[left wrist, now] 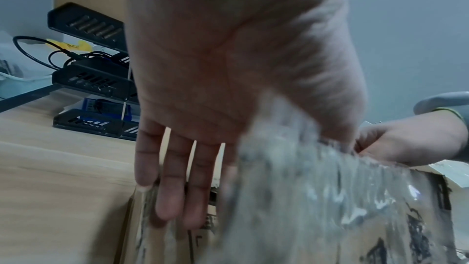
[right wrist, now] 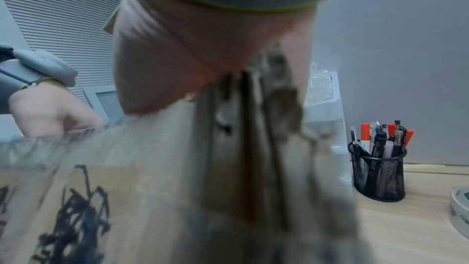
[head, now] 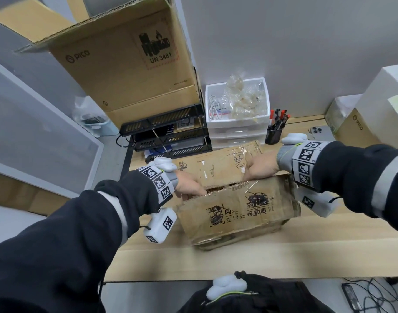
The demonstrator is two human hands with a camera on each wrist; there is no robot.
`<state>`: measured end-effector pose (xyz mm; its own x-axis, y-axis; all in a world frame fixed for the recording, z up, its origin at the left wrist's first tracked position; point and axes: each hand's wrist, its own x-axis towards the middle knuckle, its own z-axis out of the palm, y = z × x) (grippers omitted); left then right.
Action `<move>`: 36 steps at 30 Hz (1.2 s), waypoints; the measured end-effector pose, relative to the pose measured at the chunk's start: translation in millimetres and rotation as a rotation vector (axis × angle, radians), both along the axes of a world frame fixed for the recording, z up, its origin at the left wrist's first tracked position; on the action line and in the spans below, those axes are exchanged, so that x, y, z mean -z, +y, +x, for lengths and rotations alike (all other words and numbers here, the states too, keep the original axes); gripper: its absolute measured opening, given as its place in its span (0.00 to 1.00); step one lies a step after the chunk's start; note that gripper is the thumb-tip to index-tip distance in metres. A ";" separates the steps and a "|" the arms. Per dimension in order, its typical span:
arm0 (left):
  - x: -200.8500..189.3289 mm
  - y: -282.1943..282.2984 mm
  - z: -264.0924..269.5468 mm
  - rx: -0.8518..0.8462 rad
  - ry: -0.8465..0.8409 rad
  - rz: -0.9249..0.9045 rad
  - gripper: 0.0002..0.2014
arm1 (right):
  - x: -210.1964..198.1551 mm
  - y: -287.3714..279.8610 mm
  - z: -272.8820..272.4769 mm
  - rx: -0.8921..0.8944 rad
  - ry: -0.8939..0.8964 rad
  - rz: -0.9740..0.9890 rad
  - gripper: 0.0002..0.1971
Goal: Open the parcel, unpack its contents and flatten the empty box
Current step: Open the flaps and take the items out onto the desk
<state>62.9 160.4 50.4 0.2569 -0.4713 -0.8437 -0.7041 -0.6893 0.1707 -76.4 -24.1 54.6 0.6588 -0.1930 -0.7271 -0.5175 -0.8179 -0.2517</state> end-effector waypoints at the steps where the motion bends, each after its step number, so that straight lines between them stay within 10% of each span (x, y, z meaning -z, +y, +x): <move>1: -1.6 -0.3 -2.4 0.010 -0.005 0.005 0.09 | -1.9 -0.2 -2.6 -0.023 0.014 0.010 0.21; 20: -16.3 0.6 -64.8 0.361 -0.106 0.003 0.21 | -20.0 32.2 -59.2 -0.102 0.270 0.342 0.04; 32: 22.4 20.1 -92.6 0.371 -0.114 -0.024 0.38 | 43.5 54.1 -90.0 -0.141 0.396 0.275 0.16; 36: 28.3 21.9 -97.7 0.385 -0.090 -0.016 0.30 | 48.8 56.8 -89.7 -0.146 0.332 0.227 0.19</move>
<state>-34.7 182.4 22.2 0.1315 -0.5602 -0.8179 -0.9232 -0.3698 0.1049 -166.1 32.7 5.8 0.3901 0.0742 -0.9178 -0.4834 -0.8319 -0.2727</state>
